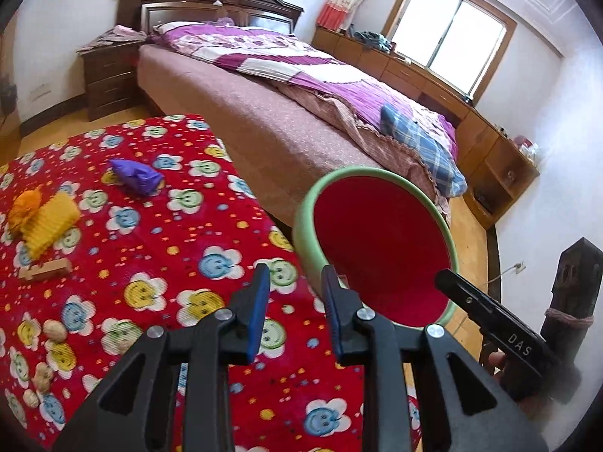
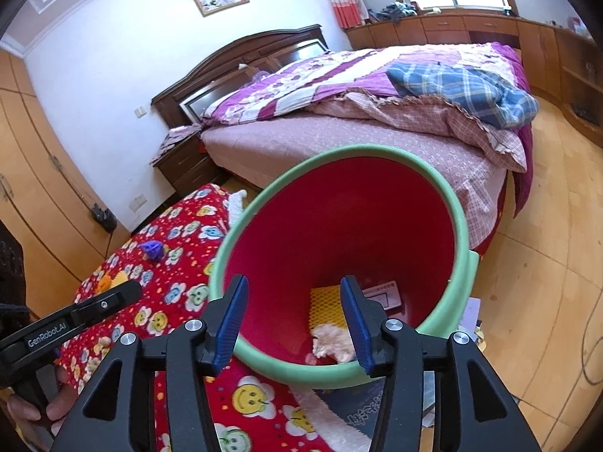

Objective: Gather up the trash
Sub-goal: 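Move both open tools back over the bedspread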

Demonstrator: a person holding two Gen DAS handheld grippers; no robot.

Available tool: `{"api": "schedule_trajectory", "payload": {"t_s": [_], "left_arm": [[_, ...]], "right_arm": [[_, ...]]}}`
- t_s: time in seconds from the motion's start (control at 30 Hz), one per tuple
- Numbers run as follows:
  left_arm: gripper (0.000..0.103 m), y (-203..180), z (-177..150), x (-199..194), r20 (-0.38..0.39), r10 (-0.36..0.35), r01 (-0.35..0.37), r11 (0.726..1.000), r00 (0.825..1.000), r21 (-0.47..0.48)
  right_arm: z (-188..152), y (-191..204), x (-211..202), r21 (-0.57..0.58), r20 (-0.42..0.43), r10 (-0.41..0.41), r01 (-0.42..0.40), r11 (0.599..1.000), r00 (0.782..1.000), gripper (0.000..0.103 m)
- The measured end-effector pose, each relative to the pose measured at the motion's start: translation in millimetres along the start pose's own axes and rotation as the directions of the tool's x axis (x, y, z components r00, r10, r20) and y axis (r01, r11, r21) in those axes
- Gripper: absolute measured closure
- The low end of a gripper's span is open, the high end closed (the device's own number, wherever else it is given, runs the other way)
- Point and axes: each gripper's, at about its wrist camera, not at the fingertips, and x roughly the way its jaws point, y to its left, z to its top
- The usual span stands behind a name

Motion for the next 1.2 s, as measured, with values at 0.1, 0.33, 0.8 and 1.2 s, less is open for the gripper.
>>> {"api": "schedule_trajectory", "payload": {"t_s": [0.1, 0.33, 0.8, 1.2], "left_arm": [[0.076, 9.7, -1.3, -9.0, 0.012, 0.015, -0.015, 1.000, 1.000, -0.013], [0.076, 36.3, -2.5, -32.0, 0.044, 0.056, -0.053, 0.997, 0.997, -0.053], [0.076, 107.7, 4.1, -71.0, 0.084, 0.195, -0.184, 0.976, 0.977, -0.119], [0.076, 182.9, 20.9, -89.8, 0.083, 0.330, -0.310, 0.930, 0.940, -0.196]], "right_arm": [[-0.7, 10.4, -0.4, -0.015, -0.001, 0.013, -0.013, 1.000, 1.000, 0.051], [-2.7, 41.6, 1.4, -0.066, -0.009, 0.048, -0.049, 0.997, 0.999, 0.051], [-1.2, 111.6, 25.7, -0.166, -0.071, 0.122, -0.132, 0.977, 0.990, 0.050], [7.9, 171.6, 65.2, -0.257, -0.137, 0.151, -0.183, 0.949, 0.979, 0.050]]}}
